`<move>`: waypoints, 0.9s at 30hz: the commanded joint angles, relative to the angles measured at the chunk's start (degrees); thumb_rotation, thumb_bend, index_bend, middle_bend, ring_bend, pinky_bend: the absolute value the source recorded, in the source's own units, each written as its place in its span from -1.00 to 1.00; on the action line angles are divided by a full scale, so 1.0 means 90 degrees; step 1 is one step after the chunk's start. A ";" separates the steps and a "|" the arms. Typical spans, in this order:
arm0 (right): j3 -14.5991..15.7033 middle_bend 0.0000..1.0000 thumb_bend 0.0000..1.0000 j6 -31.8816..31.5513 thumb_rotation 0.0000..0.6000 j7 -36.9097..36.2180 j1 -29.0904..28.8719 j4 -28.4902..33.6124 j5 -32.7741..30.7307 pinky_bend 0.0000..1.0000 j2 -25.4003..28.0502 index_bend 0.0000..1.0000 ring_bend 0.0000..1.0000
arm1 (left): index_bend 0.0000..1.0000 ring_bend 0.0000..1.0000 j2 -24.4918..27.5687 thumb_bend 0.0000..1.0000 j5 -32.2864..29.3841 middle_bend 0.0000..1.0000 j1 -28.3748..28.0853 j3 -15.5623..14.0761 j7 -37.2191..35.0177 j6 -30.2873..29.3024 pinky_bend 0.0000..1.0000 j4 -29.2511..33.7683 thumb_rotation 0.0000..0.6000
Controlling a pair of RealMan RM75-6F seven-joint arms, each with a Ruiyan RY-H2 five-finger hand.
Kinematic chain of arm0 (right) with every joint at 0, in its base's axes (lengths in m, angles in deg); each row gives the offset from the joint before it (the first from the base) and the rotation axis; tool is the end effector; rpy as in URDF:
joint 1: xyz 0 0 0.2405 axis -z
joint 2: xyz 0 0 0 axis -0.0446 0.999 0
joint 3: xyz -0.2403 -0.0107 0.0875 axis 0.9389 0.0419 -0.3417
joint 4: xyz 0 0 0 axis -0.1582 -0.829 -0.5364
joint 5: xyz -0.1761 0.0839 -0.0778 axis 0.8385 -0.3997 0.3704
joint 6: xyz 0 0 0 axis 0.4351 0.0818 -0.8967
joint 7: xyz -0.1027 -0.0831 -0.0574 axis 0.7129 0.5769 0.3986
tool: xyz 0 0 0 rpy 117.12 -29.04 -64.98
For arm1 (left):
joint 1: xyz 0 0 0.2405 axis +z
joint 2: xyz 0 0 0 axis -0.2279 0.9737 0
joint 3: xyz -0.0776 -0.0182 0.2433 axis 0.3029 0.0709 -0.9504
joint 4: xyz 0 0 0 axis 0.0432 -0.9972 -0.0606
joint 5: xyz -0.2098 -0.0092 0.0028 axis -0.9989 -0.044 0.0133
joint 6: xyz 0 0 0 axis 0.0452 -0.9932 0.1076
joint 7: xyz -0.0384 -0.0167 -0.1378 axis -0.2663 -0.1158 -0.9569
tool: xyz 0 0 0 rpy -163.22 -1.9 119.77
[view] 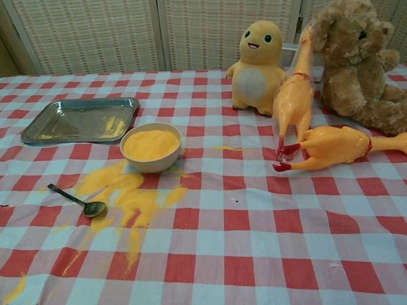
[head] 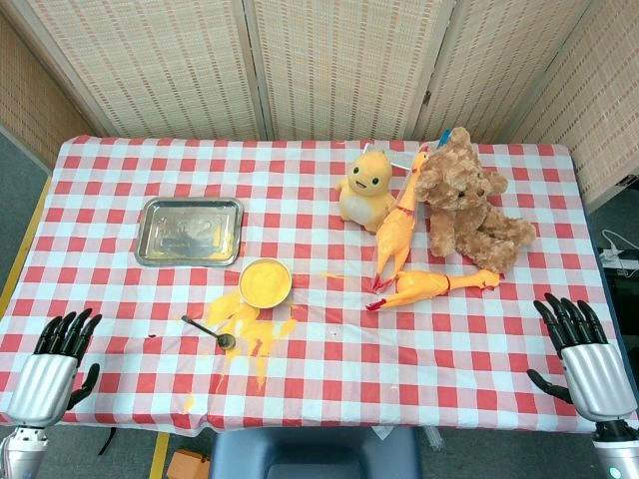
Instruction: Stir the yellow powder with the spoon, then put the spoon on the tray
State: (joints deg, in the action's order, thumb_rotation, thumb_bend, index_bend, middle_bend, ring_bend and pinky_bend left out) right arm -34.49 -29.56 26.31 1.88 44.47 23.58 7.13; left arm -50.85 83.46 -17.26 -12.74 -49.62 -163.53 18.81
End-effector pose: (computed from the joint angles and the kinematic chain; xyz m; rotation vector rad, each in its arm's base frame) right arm -0.3010 -0.1461 0.1561 1.4817 -0.8157 0.8515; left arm -0.2982 0.1598 0.1263 -1.5389 -0.7385 -0.8348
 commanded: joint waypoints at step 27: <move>-0.0096 -1.00 -0.85 0.0267 1.00 0.0161 -0.0133 -0.0030 -0.0239 -1.00 -0.0130 -1.00 -1.00 | -0.30 -1.00 -0.1151 -0.02 0.0123 -1.00 -0.1745 0.0275 0.0238 0.2357 -1.00 -0.1127 1.00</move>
State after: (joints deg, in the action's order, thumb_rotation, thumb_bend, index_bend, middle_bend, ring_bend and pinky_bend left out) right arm -35.32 -27.22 27.68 0.73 44.22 21.49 6.02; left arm -59.69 84.72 -31.88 -11.03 -47.55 -142.70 10.35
